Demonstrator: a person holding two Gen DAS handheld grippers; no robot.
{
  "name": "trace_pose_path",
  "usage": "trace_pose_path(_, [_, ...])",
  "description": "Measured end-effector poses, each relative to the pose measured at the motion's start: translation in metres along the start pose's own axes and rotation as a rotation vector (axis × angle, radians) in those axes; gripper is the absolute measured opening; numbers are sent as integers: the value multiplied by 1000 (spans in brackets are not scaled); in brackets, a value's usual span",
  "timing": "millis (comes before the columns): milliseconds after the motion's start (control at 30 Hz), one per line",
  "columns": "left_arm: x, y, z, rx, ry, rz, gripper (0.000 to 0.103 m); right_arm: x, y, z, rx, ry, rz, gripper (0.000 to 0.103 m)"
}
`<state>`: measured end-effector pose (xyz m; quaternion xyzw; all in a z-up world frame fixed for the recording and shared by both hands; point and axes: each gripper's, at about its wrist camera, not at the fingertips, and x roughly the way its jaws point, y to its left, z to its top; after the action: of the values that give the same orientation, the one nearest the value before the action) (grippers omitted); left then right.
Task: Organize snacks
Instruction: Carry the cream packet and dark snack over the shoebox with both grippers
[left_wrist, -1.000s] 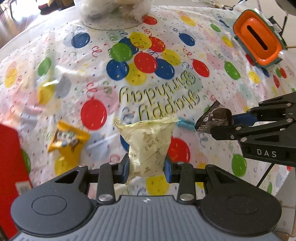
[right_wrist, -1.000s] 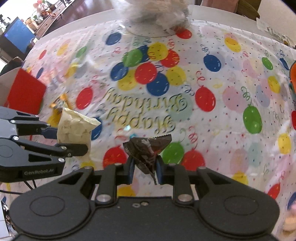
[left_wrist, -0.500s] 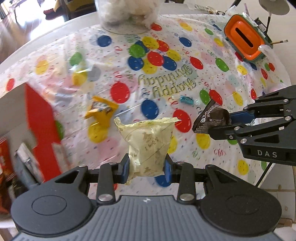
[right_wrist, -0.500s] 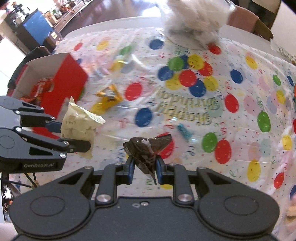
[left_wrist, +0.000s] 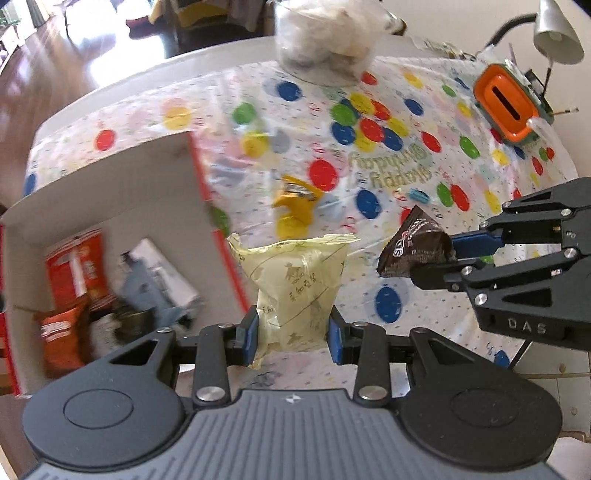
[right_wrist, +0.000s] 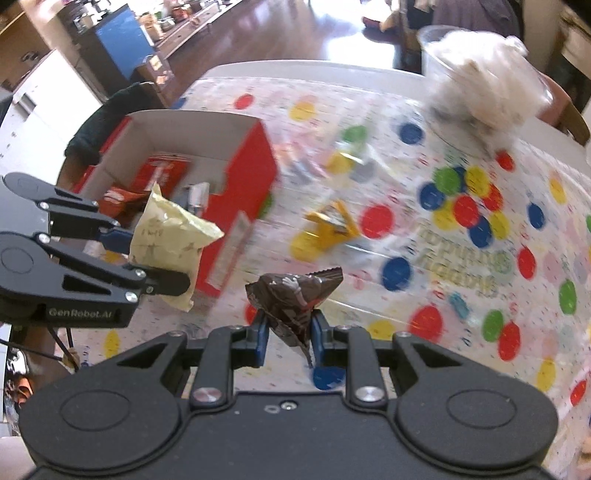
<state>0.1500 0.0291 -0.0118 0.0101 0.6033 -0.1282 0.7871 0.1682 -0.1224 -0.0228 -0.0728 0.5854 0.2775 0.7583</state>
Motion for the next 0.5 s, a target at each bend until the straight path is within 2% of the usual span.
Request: trace_pose_path(500, [-35,95,-29,-97,-40,78,35,23,99,47,-111,-32,39,22])
